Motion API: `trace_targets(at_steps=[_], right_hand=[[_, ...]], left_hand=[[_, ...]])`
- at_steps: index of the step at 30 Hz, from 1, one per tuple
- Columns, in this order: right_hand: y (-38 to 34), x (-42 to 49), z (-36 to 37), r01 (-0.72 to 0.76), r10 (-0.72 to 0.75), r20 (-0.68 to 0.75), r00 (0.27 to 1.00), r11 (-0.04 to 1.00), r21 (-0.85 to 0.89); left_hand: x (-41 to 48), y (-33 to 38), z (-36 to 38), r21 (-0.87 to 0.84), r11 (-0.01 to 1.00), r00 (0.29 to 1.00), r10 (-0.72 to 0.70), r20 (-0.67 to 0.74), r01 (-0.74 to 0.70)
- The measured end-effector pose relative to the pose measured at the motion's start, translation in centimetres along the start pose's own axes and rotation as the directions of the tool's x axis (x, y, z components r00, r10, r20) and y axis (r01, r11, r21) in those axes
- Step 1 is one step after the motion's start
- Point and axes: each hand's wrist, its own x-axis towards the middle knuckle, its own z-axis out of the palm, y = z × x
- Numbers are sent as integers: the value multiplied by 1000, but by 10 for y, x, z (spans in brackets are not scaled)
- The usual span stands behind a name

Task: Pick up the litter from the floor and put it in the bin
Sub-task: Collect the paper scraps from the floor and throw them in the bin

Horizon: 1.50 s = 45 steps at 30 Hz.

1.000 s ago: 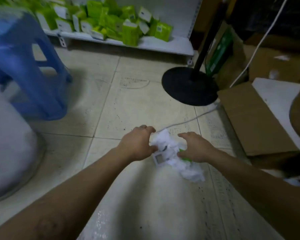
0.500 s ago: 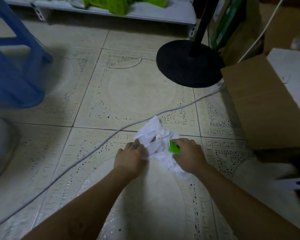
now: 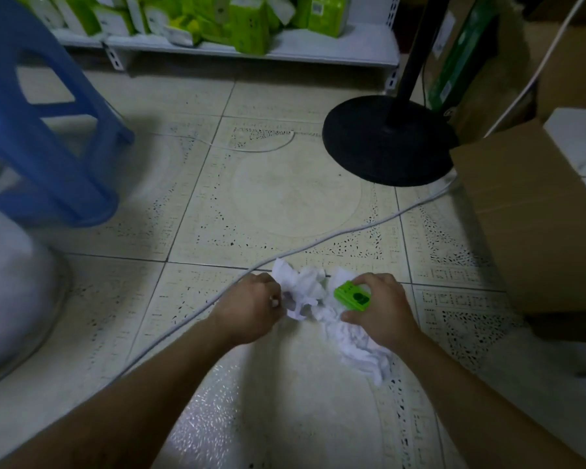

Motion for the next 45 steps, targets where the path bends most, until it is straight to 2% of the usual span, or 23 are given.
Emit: trace_targets(at_steps=[2, 4, 7, 10, 13, 17, 23, 26, 29, 31, 35, 38, 41, 43, 45], right_hand=[[-12, -1, -5, -3, 3, 1, 1000, 994, 110], [-24, -4, -10, 10, -7, -19, 1000, 987, 161], [-44, -7, -19, 68, -63, -44, 997, 987, 145], [-73, -12, -36, 134, -135, -2, 991, 981, 144], [-109, -14, -59, 221, -222, 92, 971, 975, 24], [-185, -16, -89, 311, -302, 124, 945, 949, -58], [-320, -23, -114, 480, -469, 102, 877, 865, -145], [-382, -27, -100, 532, -528, 73, 846, 831, -159], [-439, -39, -65, 602, -595, 91, 799, 790, -118], [-472, -49, -37, 659, -657, 51, 752, 751, -34], [-526, -67, 14, 720, -722, -78, 688, 665, 200], [-556, -73, 44, 747, -751, -75, 656, 631, 211], [-569, -73, 69, 753, -753, 0, 657, 657, -25], [-567, -70, 72, 736, -737, 28, 675, 671, -90], [-559, -65, 60, 732, -737, -35, 675, 674, -96]], left_hand=[[1, -2, -24, -94, 994, 996, -39, 78, 47], [0, -4, -45, -105, 992, 990, -58, 125, 72], [-10, -9, -74, -119, 989, 994, -79, 72, 88], [-28, -14, -112, -4, 1000, 998, -15, 57, 15], [-46, -19, -165, 123, 992, 998, 31, -46, -25], [-64, -36, -229, 219, 975, 987, 57, -151, -23], [-106, -83, -313, 191, 973, 931, -53, -360, 129], [-142, -117, -347, 64, 980, 849, -130, -512, 189], [-182, -158, -366, -24, 972, 795, -203, -572, 232], [-208, -189, -372, -56, 958, 749, -255, -611, 280], [-253, -247, -370, -64, 849, 645, -445, -622, 524], [-275, -278, -358, -64, 795, 646, -534, -546, 603], [-288, -291, -351, -71, 762, 635, -584, -505, 644], [-288, -290, -352, -71, 797, 649, -535, -541, 599], [-281, -279, -352, -44, 856, 694, -447, -565, 515]])
